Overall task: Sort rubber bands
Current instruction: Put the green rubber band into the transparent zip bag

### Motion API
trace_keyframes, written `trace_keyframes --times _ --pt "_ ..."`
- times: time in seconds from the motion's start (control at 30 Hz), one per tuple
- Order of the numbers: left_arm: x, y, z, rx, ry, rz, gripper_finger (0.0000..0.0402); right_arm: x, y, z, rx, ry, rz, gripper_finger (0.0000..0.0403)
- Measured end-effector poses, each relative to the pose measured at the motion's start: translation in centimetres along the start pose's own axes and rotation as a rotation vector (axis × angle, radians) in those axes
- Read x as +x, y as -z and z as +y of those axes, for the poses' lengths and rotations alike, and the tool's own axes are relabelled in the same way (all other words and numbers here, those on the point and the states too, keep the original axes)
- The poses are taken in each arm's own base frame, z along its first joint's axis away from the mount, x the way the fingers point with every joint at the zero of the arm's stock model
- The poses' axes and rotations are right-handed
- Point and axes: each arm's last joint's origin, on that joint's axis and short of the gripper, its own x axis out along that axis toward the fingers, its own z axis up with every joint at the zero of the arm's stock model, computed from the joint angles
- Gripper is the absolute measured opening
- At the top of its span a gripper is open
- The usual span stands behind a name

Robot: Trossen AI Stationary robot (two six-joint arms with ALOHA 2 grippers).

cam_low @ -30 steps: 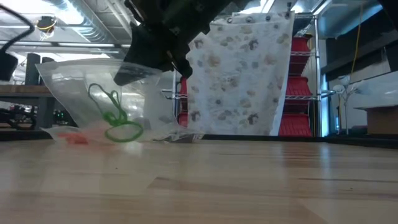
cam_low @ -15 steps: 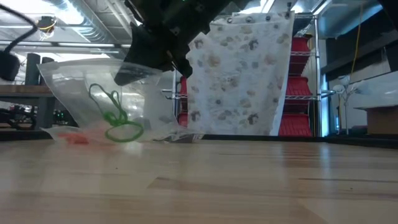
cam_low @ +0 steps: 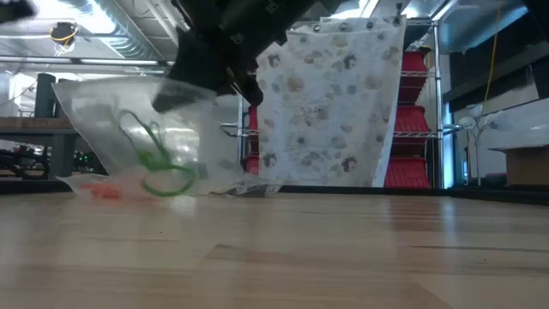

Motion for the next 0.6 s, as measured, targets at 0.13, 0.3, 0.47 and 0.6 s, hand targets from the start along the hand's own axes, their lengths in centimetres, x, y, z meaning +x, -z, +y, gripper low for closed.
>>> trace_keyframes --times 0.13,0.3,0.47,0.6 --pt "-1.8 -2.5 -1.0 0.081 0.006 -0.154 0.0001 0.0 -0.5 0.3 0.028 -0.035 -0.052 0.0000" --pt "-2.5 -4.7 -1.2 0.196 -0.019 -0.268 0.0001 -0.1 -1.0 0.6 0.034 -0.083 -0.088 0.0000" --pt "-2.0 -6.1 -0.7 0.350 -0.031 -0.275 0.0001 -0.1 -1.0 0.6 0.031 -0.109 -0.086 0.0000" --pt "-1.6 -6.7 -0.1 0.454 -0.031 -0.225 0.0001 -0.1 -1.0 0.6 0.030 -0.109 -0.087 0.0000"
